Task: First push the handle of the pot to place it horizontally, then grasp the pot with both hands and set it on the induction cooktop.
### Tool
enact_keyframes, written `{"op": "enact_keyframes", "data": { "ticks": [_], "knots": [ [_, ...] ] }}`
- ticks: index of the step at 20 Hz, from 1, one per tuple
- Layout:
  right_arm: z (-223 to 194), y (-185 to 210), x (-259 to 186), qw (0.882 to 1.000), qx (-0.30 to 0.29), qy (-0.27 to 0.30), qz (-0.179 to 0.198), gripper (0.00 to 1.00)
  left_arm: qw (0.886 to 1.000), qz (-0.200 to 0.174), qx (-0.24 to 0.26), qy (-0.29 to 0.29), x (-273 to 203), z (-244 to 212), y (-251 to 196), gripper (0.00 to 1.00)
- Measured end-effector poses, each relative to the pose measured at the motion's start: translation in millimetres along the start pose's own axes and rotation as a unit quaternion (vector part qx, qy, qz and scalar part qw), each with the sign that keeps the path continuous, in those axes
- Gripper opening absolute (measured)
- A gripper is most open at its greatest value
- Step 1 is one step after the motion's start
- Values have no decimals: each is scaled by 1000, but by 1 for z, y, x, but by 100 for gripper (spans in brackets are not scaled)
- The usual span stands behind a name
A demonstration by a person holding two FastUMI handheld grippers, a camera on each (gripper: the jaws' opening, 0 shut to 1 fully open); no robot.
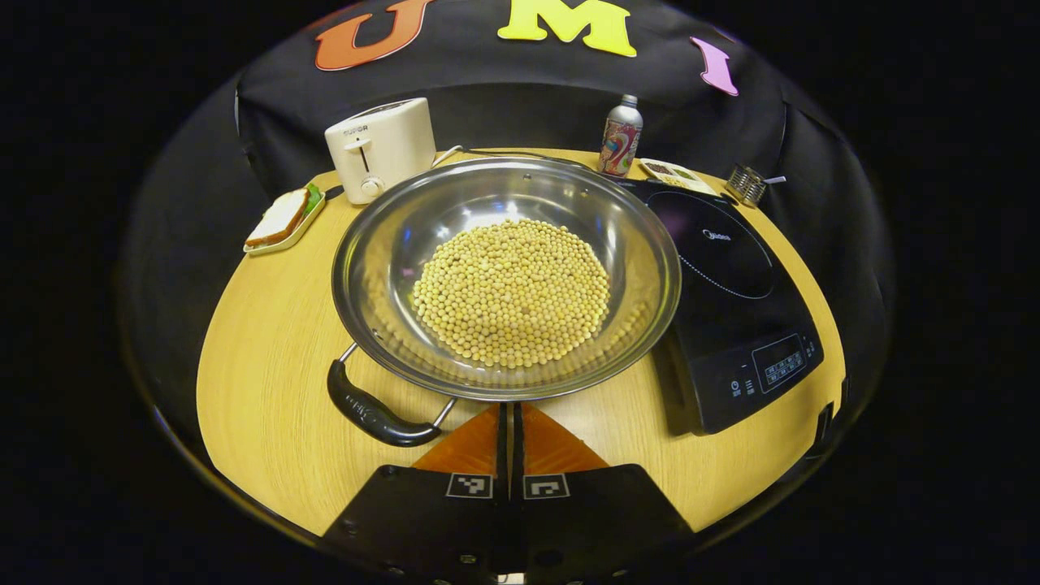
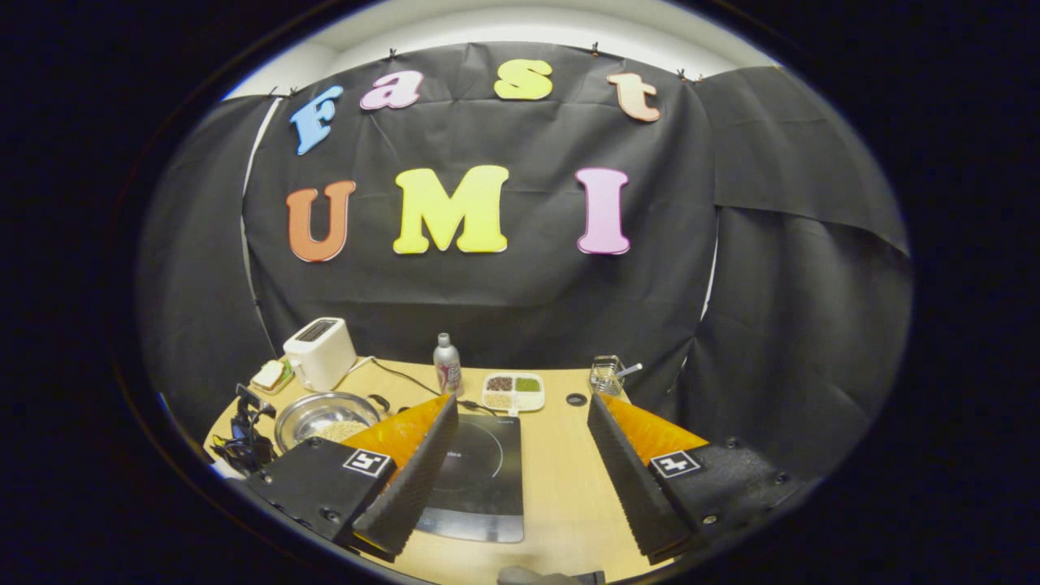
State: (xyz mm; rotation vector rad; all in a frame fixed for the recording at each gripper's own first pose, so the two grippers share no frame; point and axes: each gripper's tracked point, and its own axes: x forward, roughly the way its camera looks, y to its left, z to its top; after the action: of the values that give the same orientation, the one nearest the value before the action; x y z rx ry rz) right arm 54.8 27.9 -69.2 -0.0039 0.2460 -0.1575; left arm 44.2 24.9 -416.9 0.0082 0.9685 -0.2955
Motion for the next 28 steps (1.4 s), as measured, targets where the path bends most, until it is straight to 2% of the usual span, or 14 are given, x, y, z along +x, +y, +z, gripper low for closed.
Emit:
{"op": "enact_keyframes", "data": {
  "ticks": [1,2,3,5,6,7,9,13,14,16,18,20,21,28],
  "knots": [
    [-1,-1,0,1000,0,1,-1,100,1000,-2,-7,0,-1,1,1,0],
    [-1,-1,0,1000,-1,1,-2,100,1000,-1,-11,-1,0,1,2,11],
    [0,-2,1,1000,-1,1,-4,100,1000,3,-13,0,0,0,5,0],
    [0,-2,2,1000,-4,1,-5,100,1000,12,-19,-1,0,1,12,0],
    [1,-3,1,1000,-5,1,-5,100,1000,13,-23,-2,0,3,16,11],
    [1,-2,1,1000,-6,1,-5,100,999,16,-27,-1,1,4,20,0],
    [2,-1,2,1000,-7,0,-4,100,999,22,-34,-3,3,6,28,10],
    [0,0,3,1000,-7,3,-3,100,998,32,-48,-6,2,7,40,10],
    [1,0,2,1000,-7,3,-3,100,998,33,-51,-6,3,8,44,0],
    [1,0,3,1000,-9,4,-4,100,998,38,-53,-7,6,10,52,10],
    [2,-1,3,1000,-10,3,-5,100,997,47,-58,-8,7,11,61,0],
    [2,1,3,1000,-11,3,-5,100,996,51,-74,-5,8,9,70,10],
    [2,1,3,1000,-11,4,-5,100,995,53,-84,-4,8,9,75,0],
    [4,9,7,1000,-19,6,-2,100,992,58,-109,-8,13,17,93,0]
  ]
}}
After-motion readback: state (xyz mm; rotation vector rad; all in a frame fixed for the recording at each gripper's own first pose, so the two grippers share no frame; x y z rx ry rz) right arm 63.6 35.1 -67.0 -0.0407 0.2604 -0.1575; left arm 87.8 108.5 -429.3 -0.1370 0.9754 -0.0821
